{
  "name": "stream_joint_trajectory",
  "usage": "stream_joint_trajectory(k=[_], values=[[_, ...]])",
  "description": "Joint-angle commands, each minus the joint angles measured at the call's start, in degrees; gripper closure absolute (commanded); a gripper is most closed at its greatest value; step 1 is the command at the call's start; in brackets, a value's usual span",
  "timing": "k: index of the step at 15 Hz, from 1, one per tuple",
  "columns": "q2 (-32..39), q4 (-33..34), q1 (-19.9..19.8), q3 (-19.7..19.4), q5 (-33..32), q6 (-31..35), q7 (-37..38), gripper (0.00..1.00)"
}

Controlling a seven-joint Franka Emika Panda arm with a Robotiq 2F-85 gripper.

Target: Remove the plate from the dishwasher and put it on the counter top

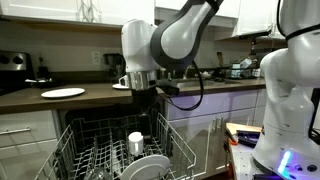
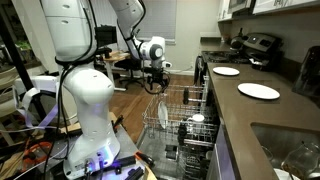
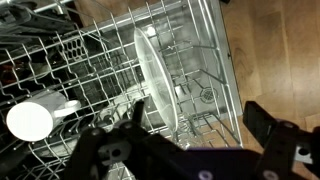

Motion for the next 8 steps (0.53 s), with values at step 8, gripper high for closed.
stream_joint_trajectory(k=[8], values=[[6.6, 1.1, 0.0, -0.5, -10.2, 3.5, 6.1, 0.0]])
